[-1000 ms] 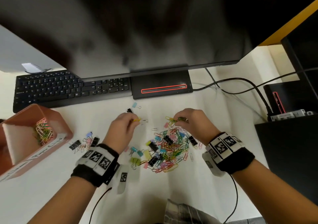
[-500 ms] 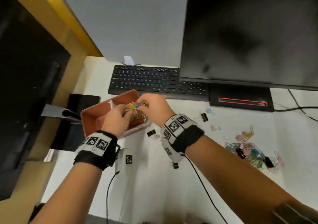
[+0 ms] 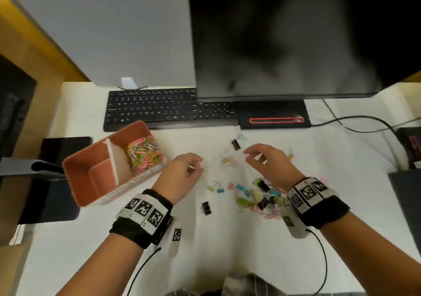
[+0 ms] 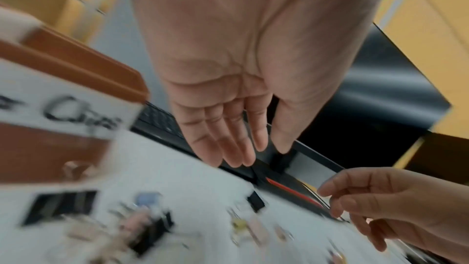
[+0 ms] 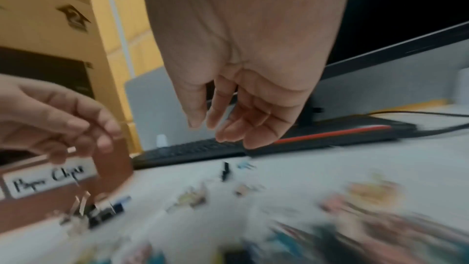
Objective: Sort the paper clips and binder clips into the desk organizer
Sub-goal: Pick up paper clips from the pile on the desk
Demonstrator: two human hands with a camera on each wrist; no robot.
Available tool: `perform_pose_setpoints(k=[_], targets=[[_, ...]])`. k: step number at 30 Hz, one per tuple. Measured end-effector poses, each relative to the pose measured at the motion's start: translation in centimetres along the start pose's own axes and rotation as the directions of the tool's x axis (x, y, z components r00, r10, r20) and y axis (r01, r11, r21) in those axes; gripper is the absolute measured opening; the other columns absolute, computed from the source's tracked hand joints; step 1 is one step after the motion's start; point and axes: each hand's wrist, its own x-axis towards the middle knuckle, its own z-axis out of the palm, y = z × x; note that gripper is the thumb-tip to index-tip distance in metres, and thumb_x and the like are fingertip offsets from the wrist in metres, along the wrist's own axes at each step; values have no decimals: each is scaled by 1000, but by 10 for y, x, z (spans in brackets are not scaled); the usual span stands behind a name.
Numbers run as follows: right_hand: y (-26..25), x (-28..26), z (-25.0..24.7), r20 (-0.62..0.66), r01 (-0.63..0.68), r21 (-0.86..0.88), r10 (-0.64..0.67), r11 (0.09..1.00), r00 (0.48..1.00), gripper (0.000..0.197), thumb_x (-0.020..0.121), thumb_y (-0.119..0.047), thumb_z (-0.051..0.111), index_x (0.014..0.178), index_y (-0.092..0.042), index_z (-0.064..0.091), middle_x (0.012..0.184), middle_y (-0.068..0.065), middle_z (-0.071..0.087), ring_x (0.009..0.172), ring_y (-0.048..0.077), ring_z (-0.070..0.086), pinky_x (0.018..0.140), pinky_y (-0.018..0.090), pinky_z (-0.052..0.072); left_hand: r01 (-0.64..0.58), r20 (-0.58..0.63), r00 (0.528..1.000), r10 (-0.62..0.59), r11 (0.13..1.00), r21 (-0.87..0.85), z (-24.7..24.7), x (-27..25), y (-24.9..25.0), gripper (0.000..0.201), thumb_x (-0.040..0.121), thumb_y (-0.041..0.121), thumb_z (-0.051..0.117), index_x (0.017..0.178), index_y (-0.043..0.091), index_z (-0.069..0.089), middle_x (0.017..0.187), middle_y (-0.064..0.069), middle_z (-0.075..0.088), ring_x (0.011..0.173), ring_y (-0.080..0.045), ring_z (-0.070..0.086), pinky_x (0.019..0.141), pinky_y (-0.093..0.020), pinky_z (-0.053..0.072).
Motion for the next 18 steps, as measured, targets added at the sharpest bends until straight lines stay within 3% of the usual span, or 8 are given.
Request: perform_pose_setpoints(k=[2,4,8,10,12,15,18], targets=[[42,-18,-14,-20,-95,-70,94,993,995,23,82,-24,67,105,-26,63,96,-5,60,73,11,54,81,31,49,-53,84,995,50,998,28,35,8,17,24,86,20,60,110,22,58,99,3,58,80,-9,57,65,-9,40],[74,-34,-24,-11,-117,-112,116,987,993,33,77,-29,73,108,-25,62,102,-2,59,80,9,53,86,30,48,-93,179,981,81,994,58,71,15,32,32,84,22,62,115,21,55,105,2,53,85,-10,52,67,-7,36],[107,-44,-24,147,39,-248,-2,968,989,49,72,-33,75,118,-26,58,113,5,54,105,20,50,96,37,44,-108,318,947,41,974,198,135,22,54,46,79,34,64,122,26,47,117,-3,46,106,-20,47,91,-32,43],[113,-41,-20,172,101,-335,-44,937,984,50,72,-24,72,119,-26,58,118,7,52,107,25,49,95,37,43,-98,302,953,11,956,275,160,23,60,50,78,39,63,123,27,46,117,-2,44,108,-23,47,92,-40,44],[118,-36,-18,158,129,-335,-80,933,984,42,73,-19,69,115,-23,61,115,8,50,103,26,50,92,37,45,-62,257,966,-18,953,298,177,25,65,48,80,41,61,124,27,46,117,-3,44,105,-24,50,91,-40,46],[124,-32,-18,147,141,-216,-110,966,983,29,76,-20,71,104,-19,65,106,4,48,94,21,51,85,35,47,26,176,982,-71,969,246,188,36,68,37,80,40,64,112,23,57,111,-3,47,96,-24,53,87,-39,49],[131,-27,-22,152,127,-110,-110,986,982,18,78,-19,71,94,-12,68,100,2,49,85,17,52,81,32,48,84,159,981,-115,978,190,188,45,65,21,79,27,69,98,18,64,100,0,45,85,-16,51,83,-31,48]])
